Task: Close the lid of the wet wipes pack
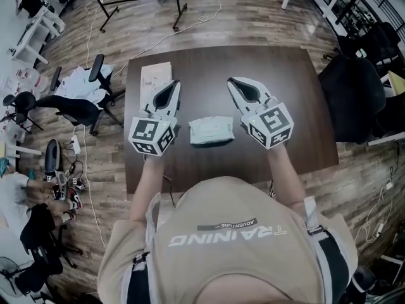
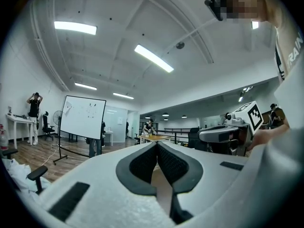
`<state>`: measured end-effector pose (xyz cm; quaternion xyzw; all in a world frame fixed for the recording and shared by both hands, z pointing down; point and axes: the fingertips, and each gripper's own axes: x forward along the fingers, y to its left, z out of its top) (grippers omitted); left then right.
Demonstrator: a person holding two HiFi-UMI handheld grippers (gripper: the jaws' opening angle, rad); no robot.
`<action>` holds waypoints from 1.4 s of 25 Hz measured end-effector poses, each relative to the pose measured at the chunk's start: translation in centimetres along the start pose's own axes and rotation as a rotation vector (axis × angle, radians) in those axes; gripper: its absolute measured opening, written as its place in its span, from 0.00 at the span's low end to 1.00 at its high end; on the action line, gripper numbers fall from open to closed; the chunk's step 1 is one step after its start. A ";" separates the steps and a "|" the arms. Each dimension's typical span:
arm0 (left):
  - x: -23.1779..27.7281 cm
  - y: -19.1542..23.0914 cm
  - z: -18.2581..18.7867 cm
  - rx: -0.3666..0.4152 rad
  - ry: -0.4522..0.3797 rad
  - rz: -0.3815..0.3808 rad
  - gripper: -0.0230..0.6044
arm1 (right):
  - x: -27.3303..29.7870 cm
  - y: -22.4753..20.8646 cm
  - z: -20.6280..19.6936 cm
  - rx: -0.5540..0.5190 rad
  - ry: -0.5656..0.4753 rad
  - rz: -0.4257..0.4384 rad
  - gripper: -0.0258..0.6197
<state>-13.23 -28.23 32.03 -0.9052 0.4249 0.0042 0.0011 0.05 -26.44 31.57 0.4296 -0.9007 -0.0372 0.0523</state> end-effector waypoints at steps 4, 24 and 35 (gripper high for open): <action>-0.1 0.0 -0.5 -0.019 0.011 0.002 0.05 | 0.0 0.1 -0.3 -0.001 0.005 -0.014 0.06; -0.5 -0.8 -3.4 -0.080 0.068 -0.029 0.05 | -0.3 0.7 -2.6 0.034 0.039 0.012 0.06; -0.1 0.0 -4.8 -0.126 0.064 -0.025 0.05 | 1.3 1.2 -3.2 0.034 0.039 0.027 0.06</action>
